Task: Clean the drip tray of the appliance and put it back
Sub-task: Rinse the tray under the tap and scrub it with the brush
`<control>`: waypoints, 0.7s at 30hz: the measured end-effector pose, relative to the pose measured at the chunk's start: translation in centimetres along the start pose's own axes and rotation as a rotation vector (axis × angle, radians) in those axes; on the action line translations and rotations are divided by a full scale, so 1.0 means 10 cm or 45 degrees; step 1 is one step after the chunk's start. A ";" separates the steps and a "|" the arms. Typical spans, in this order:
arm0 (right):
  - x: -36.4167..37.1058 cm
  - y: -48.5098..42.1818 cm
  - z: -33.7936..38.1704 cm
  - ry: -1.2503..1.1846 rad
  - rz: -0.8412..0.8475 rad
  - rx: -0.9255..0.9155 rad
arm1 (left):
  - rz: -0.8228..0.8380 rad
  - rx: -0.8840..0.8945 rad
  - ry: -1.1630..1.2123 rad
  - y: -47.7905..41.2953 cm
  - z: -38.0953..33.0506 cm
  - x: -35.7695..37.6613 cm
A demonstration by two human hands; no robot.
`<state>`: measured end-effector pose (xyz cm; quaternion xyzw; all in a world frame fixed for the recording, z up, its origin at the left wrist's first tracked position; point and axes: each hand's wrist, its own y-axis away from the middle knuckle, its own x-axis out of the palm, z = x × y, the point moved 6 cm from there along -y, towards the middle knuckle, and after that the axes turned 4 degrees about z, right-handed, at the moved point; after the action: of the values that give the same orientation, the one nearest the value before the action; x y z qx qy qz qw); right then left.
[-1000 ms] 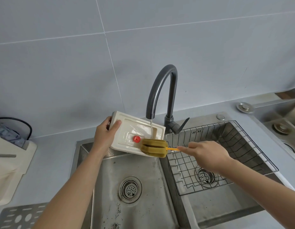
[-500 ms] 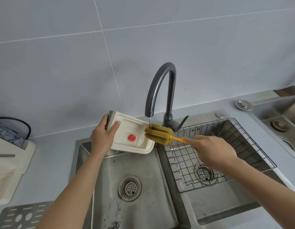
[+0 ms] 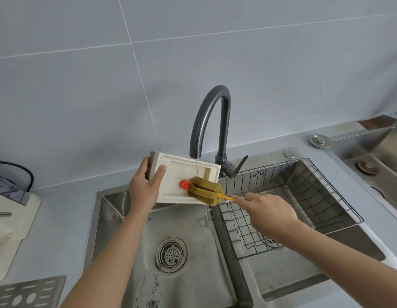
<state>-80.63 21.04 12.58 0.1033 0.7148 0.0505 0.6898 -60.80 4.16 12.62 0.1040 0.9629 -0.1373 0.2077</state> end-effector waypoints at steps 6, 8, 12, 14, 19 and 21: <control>0.06 -0.02 -0.01 0.039 0.056 -0.041 | -0.022 0.003 -0.087 0.00 0.09 0.01; 0.05 0.00 -0.08 0.053 0.049 -0.032 | -0.066 -0.040 -0.071 0.02 0.17 -0.03; 0.11 0.10 -0.33 0.022 0.086 0.081 | -0.204 -0.200 0.132 0.00 0.39 -0.19; 0.17 0.16 -0.49 -0.073 0.071 0.169 | -0.232 -0.261 0.225 -0.01 0.48 -0.23; 0.24 0.27 -0.76 -0.340 -0.011 0.342 | -0.243 -0.406 0.439 0.03 0.58 -0.17; 0.24 0.30 -0.81 -0.410 -0.024 0.382 | -0.243 -0.463 0.539 0.05 0.58 -0.12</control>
<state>-88.51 25.03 11.27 0.2049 0.5958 -0.0800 0.7724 -57.52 2.66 7.96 0.0003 0.9991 0.0434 0.0035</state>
